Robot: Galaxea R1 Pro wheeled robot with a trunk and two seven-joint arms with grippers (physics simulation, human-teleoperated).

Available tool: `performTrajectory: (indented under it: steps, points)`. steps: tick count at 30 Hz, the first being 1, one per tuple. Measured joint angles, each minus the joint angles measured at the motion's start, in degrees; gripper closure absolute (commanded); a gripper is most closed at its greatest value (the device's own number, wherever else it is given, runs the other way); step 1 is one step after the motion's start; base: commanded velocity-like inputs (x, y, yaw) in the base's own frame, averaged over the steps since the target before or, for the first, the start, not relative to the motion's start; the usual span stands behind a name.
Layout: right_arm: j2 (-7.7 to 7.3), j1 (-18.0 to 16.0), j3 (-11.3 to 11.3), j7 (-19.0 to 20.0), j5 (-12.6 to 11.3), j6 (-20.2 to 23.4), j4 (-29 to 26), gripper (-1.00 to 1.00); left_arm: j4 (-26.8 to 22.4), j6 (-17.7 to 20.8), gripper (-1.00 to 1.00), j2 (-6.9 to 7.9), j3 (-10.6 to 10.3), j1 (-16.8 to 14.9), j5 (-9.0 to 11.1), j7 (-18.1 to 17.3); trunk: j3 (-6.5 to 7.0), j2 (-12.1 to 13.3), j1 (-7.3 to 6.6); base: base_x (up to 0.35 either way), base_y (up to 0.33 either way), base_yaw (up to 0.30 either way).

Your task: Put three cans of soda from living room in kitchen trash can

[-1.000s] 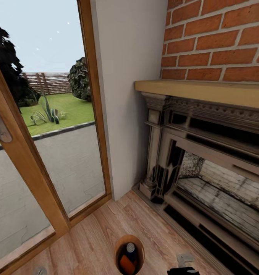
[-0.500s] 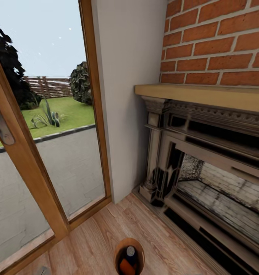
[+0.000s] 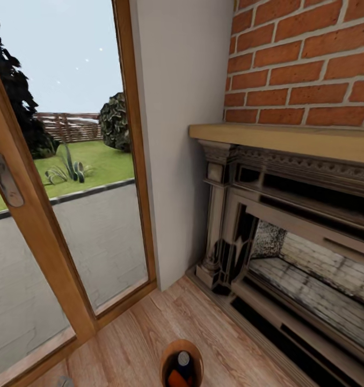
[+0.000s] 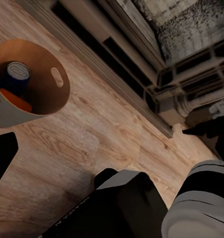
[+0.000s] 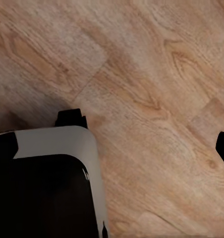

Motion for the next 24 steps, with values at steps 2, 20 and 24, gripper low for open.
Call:
performTrajectory:
  steps: [2, 20, 24]
  points:
    - [-0.04, 1.1, -0.01, 0.0, -0.2, -0.54, 0.0, -1.0, 0.0, 0.02, -1.0, -0.56, -0.07, 0.02, -1.15, 0.0, 0.19, 0.0, 0.0, 0.0, 0.0, 0.0]
    - [-0.07, 3.01, 0.08, -0.16, -0.41, -2.73, 0.0, -1.0, 0.0, 0.04, -1.0, -4.61, -0.09, 5.96, -9.43, 13.04, 1.21, 0.0, 0.0, 0.0, 0.0, 0.0]
    - [-0.07, 3.02, 0.09, -0.19, -0.41, -2.73, 0.0, -1.0, 0.0, 0.04, -1.0, -4.69, -0.13, 8.17, -9.56, 13.46, 1.22, 0.0, 0.0, 0.0, 0.0, 0.0]
